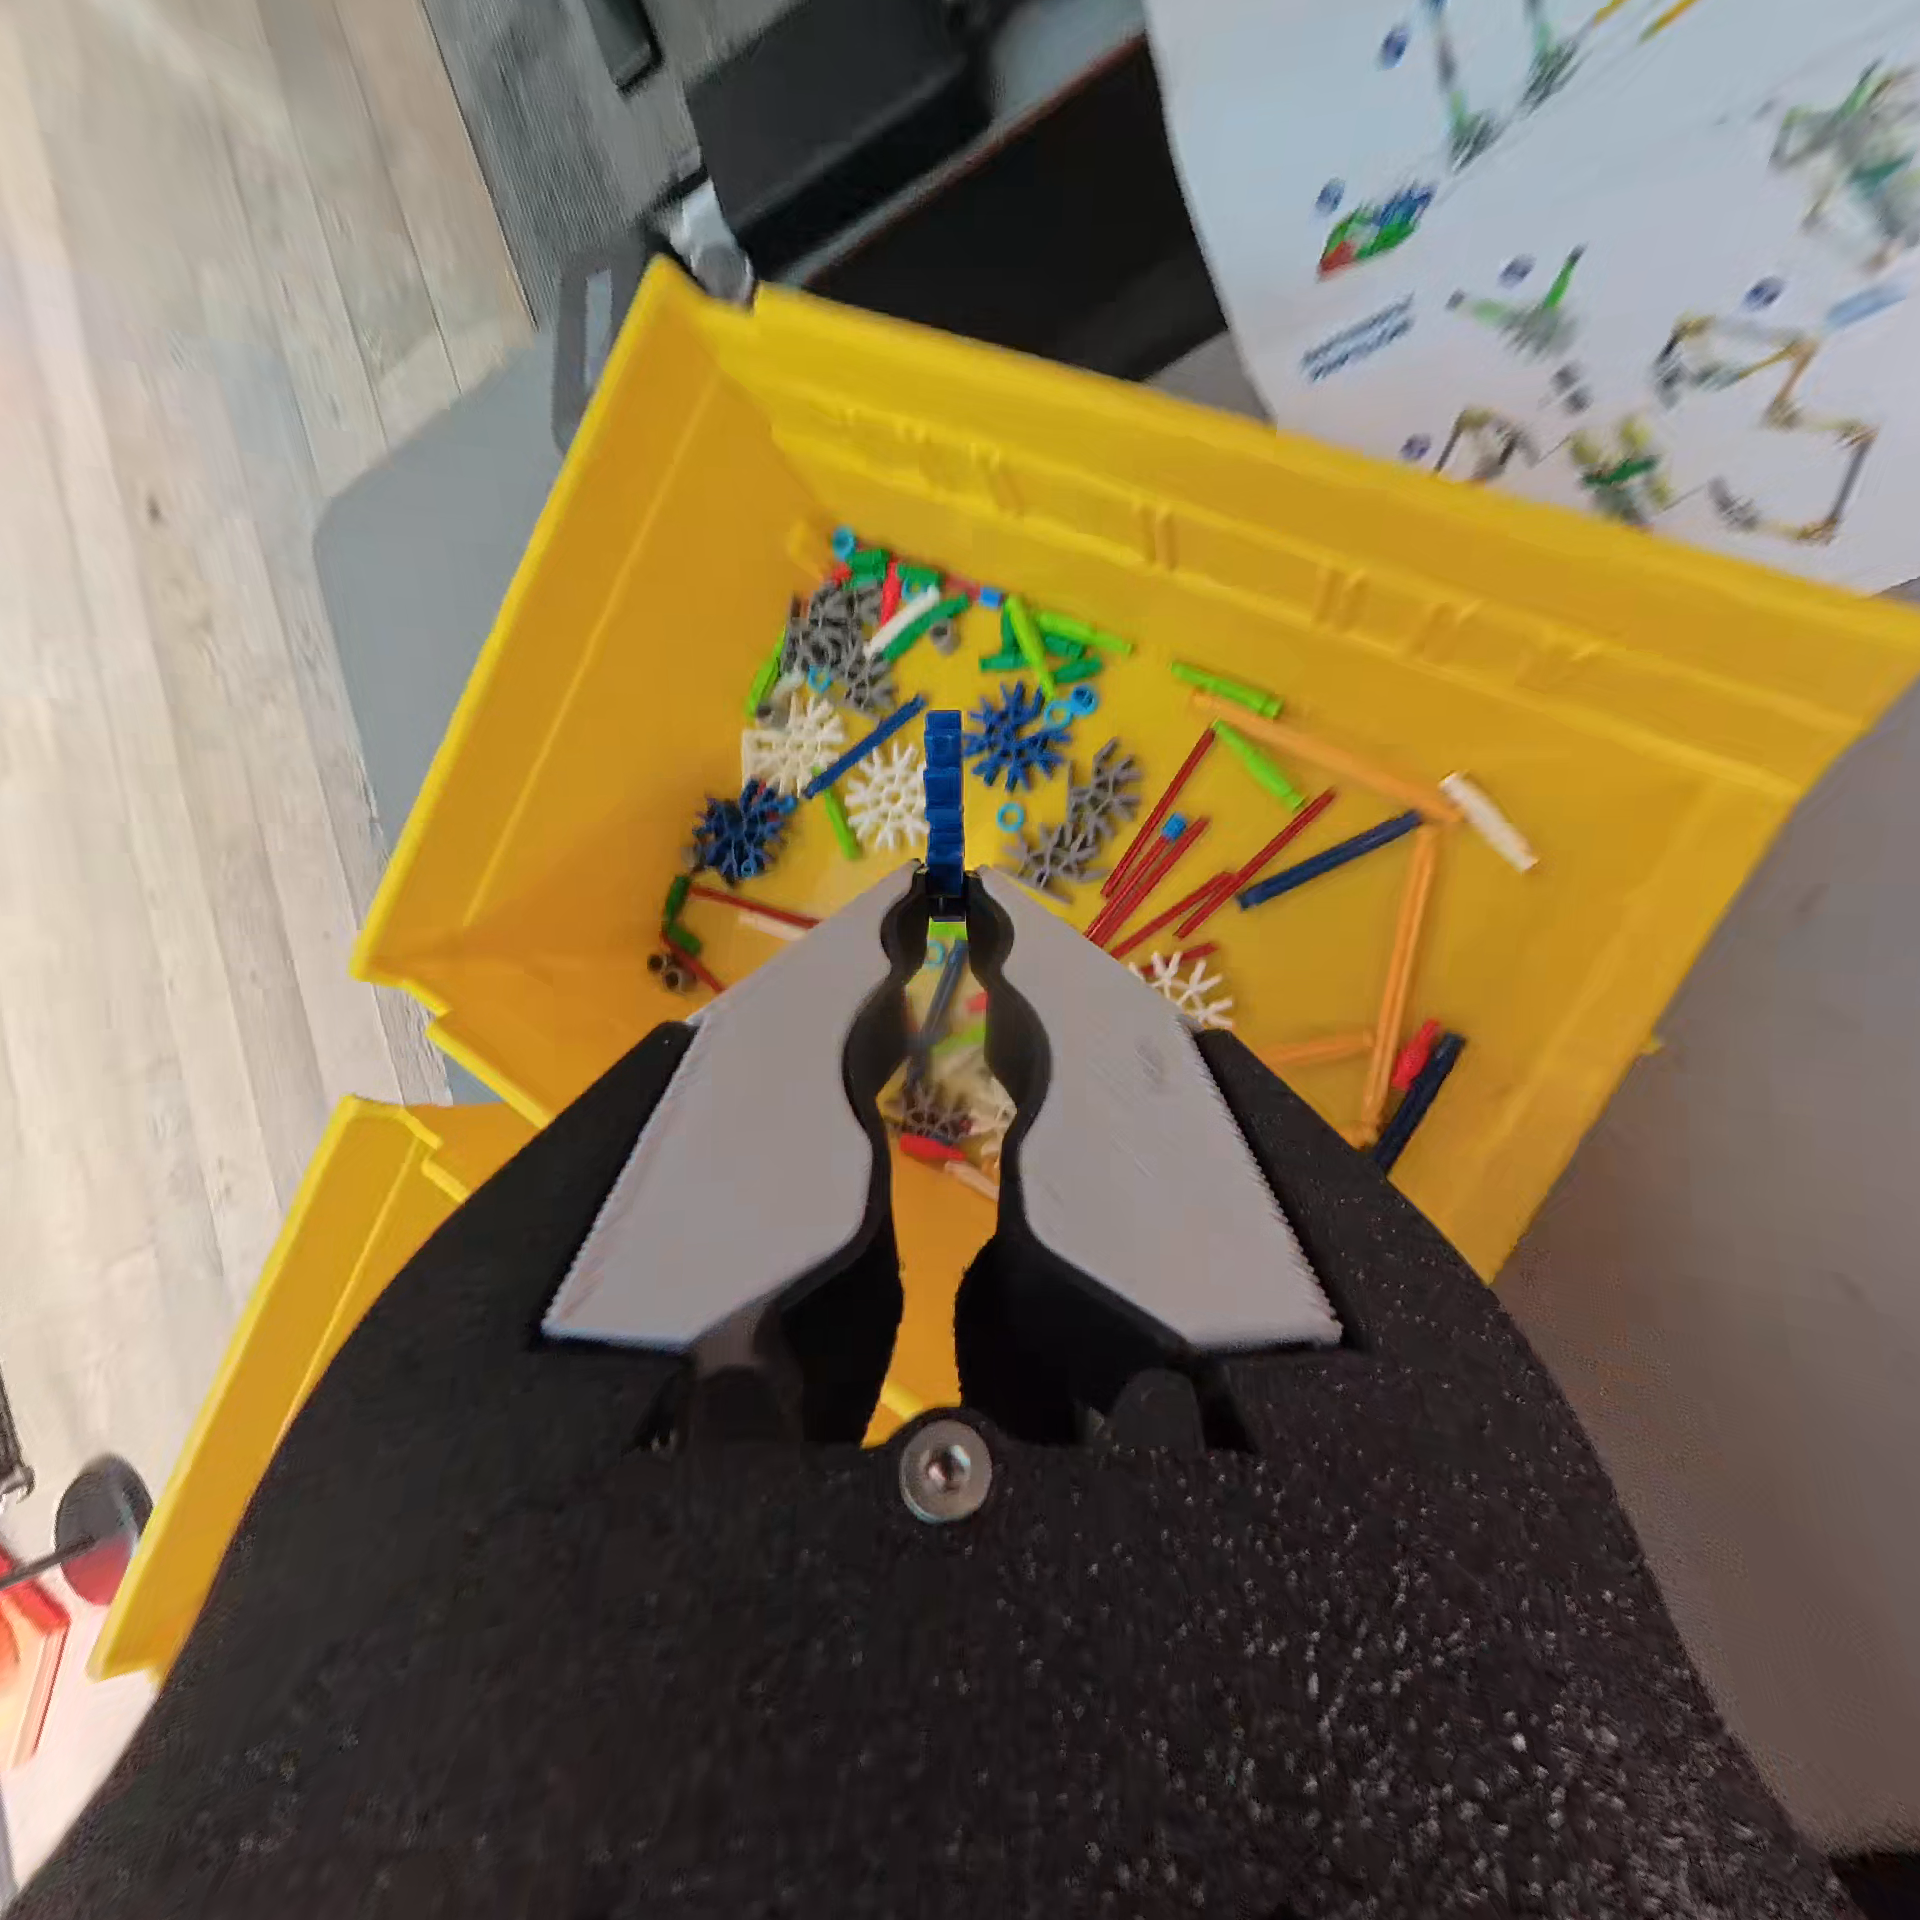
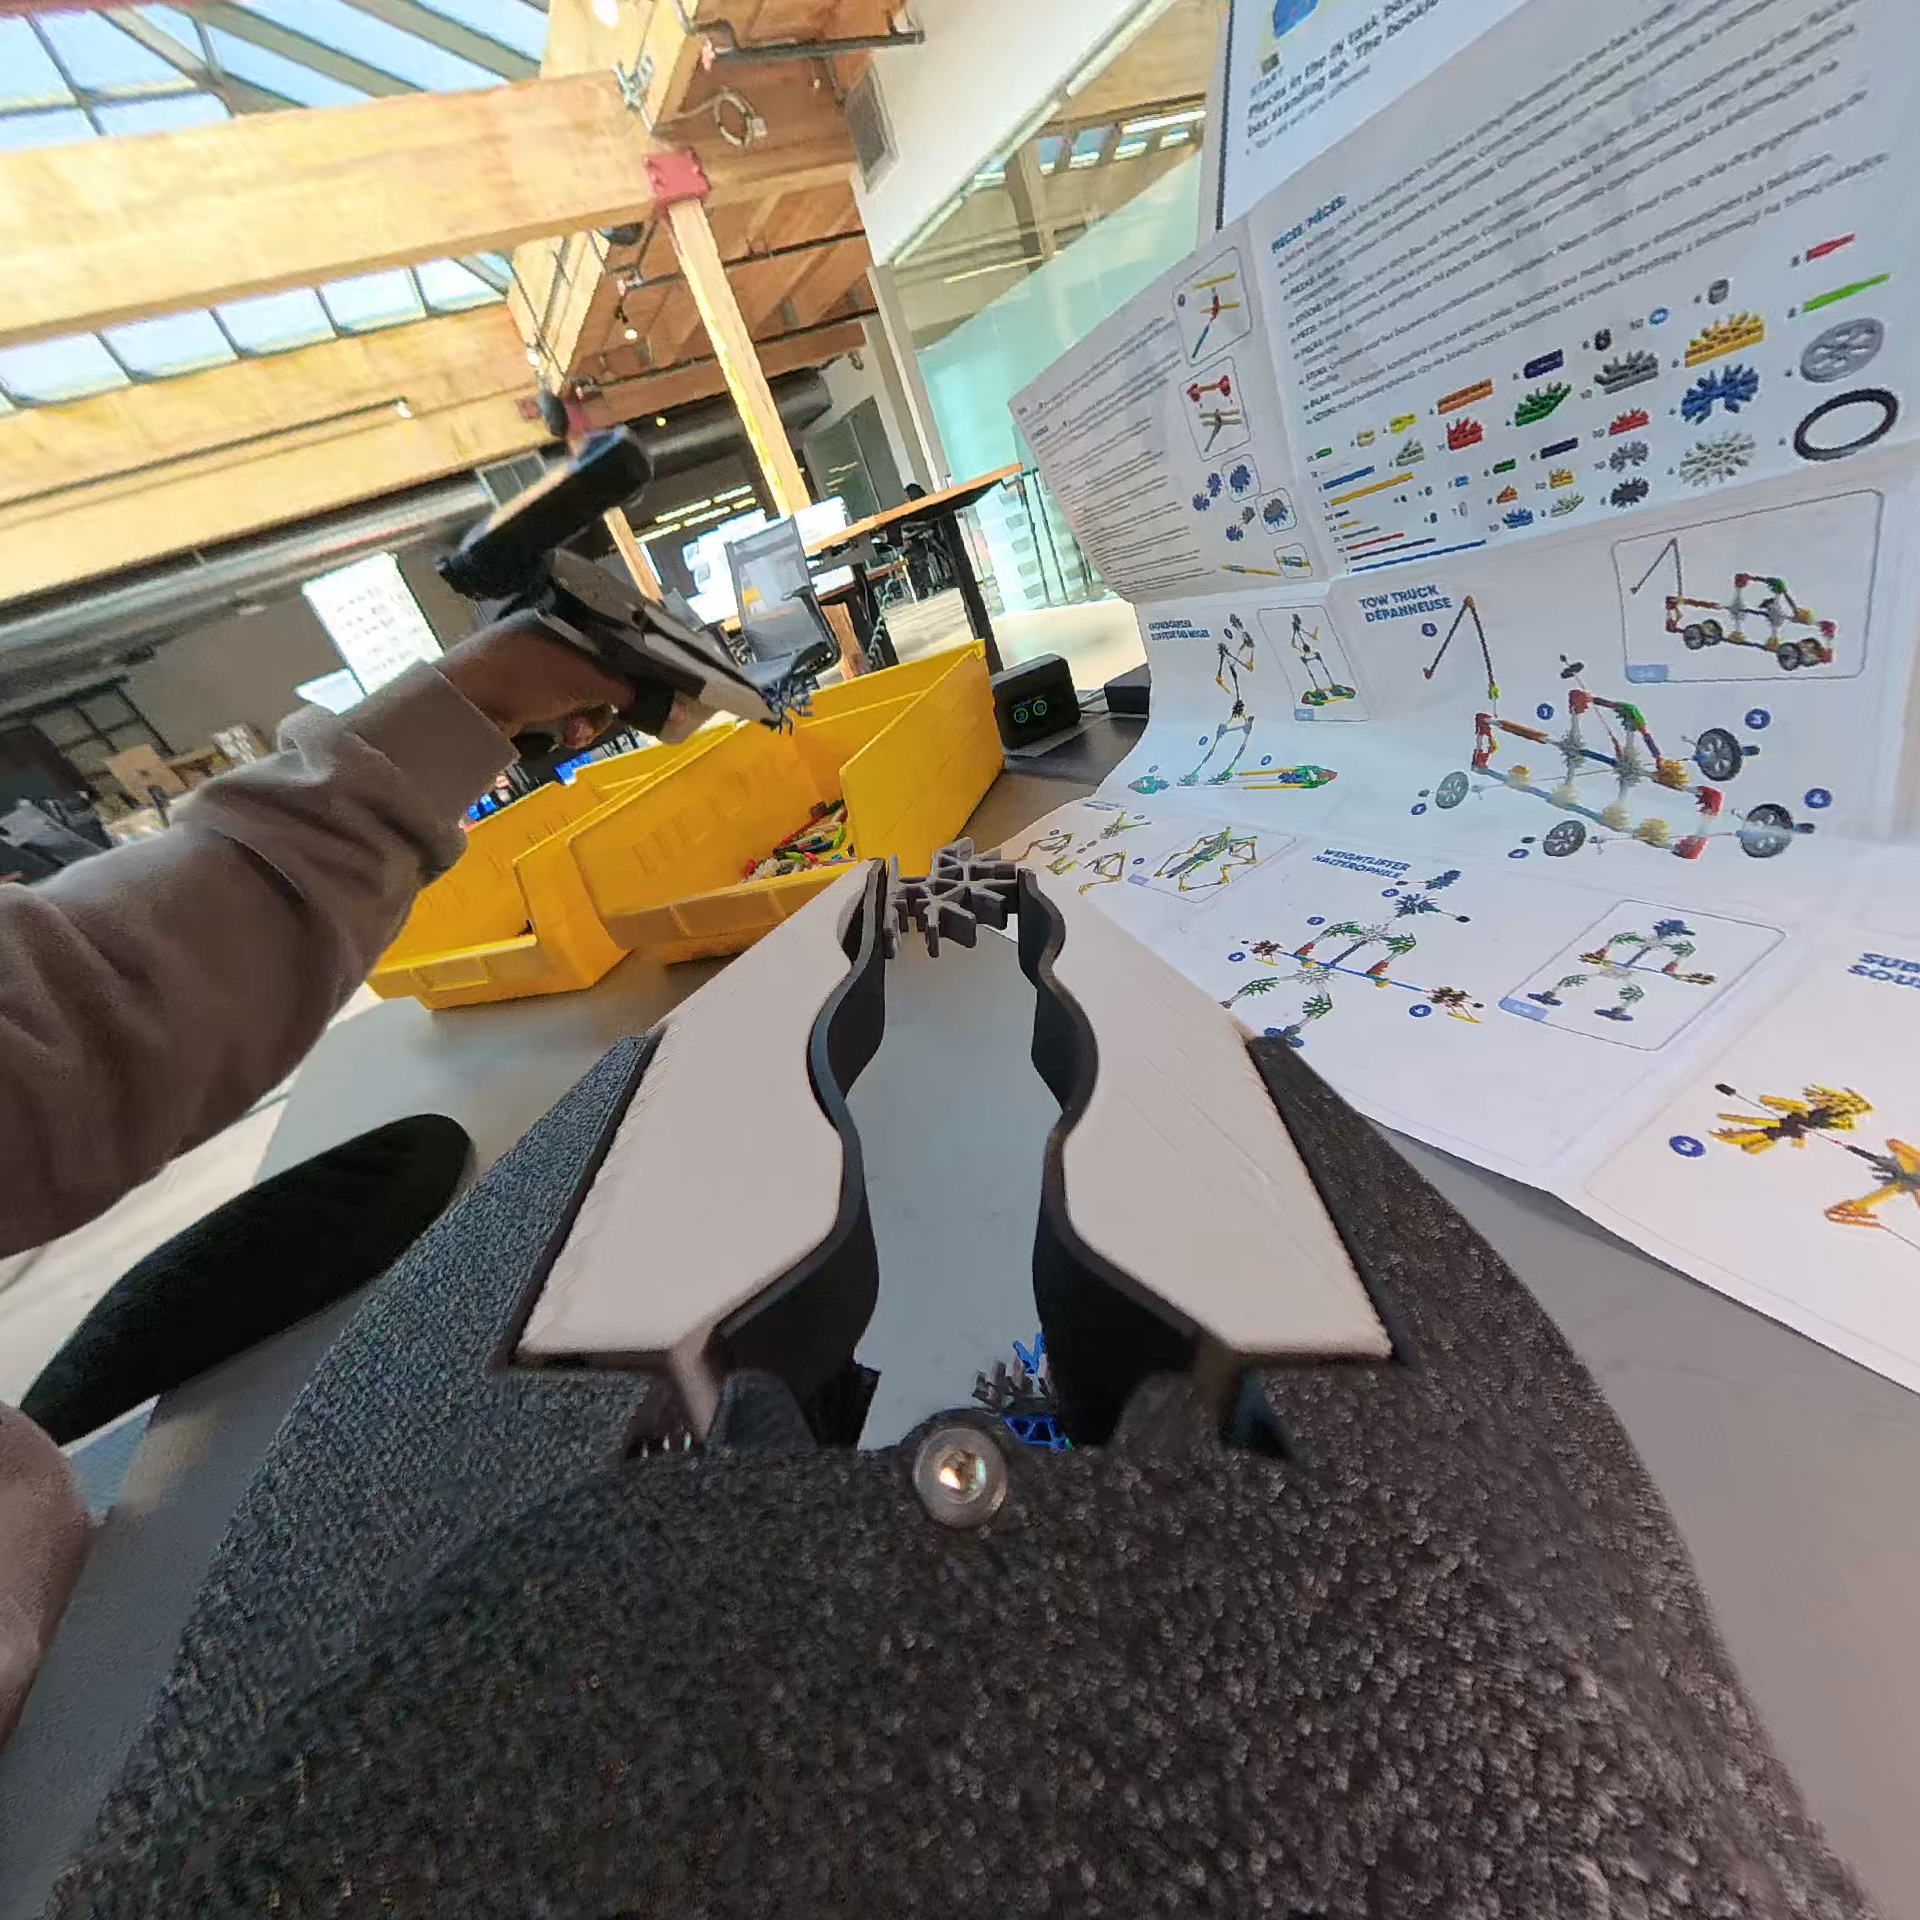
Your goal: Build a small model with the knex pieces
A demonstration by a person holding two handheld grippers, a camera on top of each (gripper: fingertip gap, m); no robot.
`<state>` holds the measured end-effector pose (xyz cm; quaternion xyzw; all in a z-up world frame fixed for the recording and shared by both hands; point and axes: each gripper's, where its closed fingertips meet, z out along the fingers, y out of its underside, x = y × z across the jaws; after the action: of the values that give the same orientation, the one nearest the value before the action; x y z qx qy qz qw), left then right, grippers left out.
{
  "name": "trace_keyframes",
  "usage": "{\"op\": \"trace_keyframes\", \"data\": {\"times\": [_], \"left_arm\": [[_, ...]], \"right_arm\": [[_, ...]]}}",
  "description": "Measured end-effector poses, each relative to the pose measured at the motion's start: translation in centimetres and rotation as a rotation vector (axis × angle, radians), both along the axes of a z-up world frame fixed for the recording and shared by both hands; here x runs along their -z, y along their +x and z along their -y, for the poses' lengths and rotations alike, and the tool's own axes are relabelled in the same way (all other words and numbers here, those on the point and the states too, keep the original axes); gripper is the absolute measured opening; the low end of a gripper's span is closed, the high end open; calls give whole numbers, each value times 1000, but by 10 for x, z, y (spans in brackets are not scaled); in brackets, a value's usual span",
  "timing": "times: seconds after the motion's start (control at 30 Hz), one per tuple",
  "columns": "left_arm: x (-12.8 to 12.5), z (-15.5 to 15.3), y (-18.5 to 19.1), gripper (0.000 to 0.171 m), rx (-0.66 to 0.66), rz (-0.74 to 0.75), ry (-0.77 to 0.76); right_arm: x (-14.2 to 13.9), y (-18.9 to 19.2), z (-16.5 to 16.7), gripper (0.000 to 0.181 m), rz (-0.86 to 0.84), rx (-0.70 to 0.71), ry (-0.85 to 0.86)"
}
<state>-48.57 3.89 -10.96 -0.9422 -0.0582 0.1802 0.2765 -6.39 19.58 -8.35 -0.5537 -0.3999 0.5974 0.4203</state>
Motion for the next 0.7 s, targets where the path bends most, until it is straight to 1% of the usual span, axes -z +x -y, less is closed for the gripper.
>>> {"op": "trace_keyframes", "data": {"times": [0.07, 0.1, 0.13, 0.17, 0.23, 0.33, 0.4, 0.5, 0.57, 0.63, 0.7], "left_arm": [[20, 9, -13, 5, -14, 60, -63], [24, 12, -19, 8, -20, 65, -82], [26, 13, -22, 15, -17, 71, -97], [25, 12, -23, 21, -12, 87, -97], [12, 4, -20, 27, 9, 120, -61], [-26, -12, -12, 28, 60, 110, -36], [-61, -23, -2, 28, 105, 73, -61], [-122, -38, 18, 28, 161, -6, -136], [-159, -46, 31, 27, 170, -59, -206], [-187, -54, 43, 27, 159, -110, -284], [-206, -65, 54, 27, 160, -168, -349]], "right_arm": [[2, 0, -3, 23, 2, 7, -25], [3, 0, -4, 23, 4, 9, -26], [4, 0, -4, 23, 7, 9, -22], [4, -1, -3, 23, 10, 8, -16], [5, -2, -1, 23, 15, 5, -4], [6, -3, 1, 23, 18, -3, -3], [7, -4, 2, 23, 20, -6, -6], [8, -5, 4, 23, 20, -11, -11], [10, -5, 5, 23, 22, -15, -14], [10, -6, 7, 23, 20, -21, -17], [10, -6, 7, 23, 18, -25, -17]]}}
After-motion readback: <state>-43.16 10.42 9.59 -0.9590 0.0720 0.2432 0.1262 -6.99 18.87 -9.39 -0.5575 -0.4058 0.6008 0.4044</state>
